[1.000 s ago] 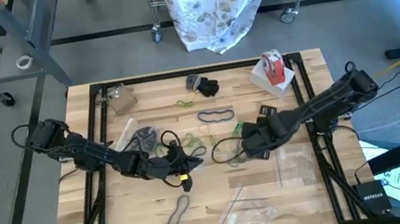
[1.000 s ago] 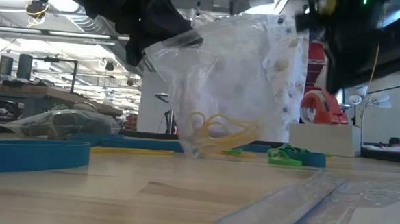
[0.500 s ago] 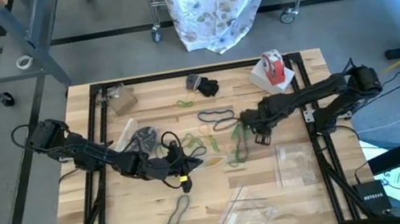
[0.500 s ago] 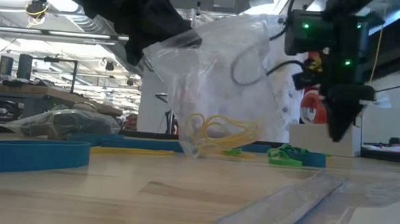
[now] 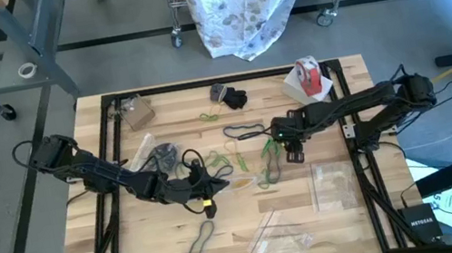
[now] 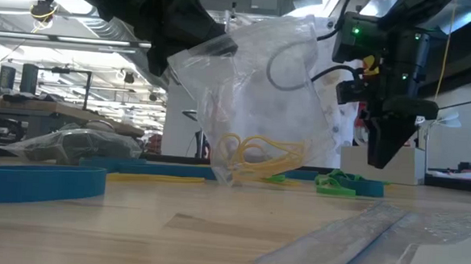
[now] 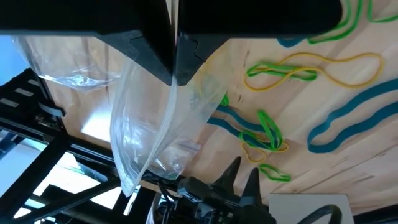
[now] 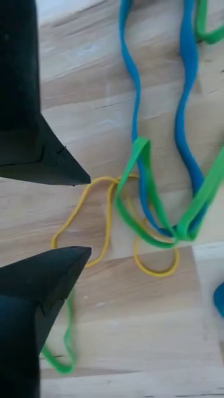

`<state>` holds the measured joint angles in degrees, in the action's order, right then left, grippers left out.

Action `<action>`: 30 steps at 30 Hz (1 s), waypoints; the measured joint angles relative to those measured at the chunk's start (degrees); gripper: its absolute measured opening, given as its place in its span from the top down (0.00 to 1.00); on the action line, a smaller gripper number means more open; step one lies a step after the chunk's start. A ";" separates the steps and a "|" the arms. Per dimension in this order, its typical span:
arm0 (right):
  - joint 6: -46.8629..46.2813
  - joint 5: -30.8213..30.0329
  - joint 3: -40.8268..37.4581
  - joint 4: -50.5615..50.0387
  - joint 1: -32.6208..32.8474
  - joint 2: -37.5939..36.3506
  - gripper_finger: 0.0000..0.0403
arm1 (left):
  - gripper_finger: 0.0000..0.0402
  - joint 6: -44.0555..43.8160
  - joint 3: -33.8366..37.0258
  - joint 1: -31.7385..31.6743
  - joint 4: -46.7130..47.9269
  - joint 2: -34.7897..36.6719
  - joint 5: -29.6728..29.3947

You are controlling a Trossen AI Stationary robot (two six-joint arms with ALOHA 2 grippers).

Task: Sort rubber bands
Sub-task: Put the yellow rubber band into the transparent zip bag

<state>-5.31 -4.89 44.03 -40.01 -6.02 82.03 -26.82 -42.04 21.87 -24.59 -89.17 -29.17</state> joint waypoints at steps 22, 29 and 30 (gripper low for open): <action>6.88 3.94 0.20 7.08 -0.05 10.01 0.68 | 1.00 1.36 0.00 0.00 0.01 0.00 0.00; 3.54 7.01 0.16 6.49 0.02 10.10 0.98 | 1.00 1.34 0.00 0.02 0.00 0.00 0.00; 2.45 7.27 0.17 6.06 0.02 10.11 0.97 | 1.00 1.34 0.00 0.03 -0.01 0.00 0.00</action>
<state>-2.86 2.38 44.20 -33.95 -6.00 92.14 -25.47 -42.04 21.90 -24.60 -89.17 -29.17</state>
